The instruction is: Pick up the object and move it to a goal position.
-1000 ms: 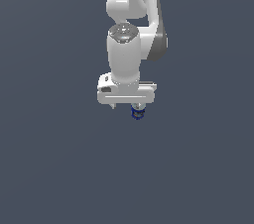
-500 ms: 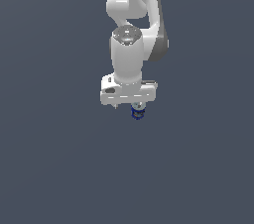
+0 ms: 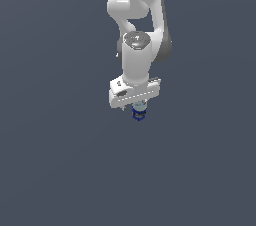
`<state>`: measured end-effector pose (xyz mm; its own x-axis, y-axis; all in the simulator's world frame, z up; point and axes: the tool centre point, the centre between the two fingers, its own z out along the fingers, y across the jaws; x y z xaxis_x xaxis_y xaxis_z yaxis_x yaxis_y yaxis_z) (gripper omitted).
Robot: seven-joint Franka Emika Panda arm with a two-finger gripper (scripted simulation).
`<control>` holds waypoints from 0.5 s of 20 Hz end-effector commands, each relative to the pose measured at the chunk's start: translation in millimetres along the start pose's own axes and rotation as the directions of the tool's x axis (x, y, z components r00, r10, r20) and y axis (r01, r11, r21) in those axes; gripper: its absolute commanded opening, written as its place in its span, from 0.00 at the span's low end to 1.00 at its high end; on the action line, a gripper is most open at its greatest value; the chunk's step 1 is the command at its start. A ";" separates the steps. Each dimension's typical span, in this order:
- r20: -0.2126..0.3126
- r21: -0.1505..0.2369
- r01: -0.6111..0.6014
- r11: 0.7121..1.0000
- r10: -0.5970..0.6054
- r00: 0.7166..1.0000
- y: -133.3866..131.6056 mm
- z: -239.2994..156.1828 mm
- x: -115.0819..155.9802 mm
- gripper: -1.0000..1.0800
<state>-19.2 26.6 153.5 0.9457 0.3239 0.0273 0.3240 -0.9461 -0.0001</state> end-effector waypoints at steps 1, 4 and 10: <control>0.006 0.000 0.082 0.997 -0.082 0.997 -9.5 6.7 -6.1 0.96; 0.013 0.002 0.167 0.986 -0.167 0.986 -19.4 13.6 -12.8 0.96; 0.021 0.006 0.289 0.957 -0.289 0.957 -33.7 23.2 -23.1 0.96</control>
<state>-48.1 49.0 131.8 0.8288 0.5594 0.0067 0.5595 -0.8289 0.0016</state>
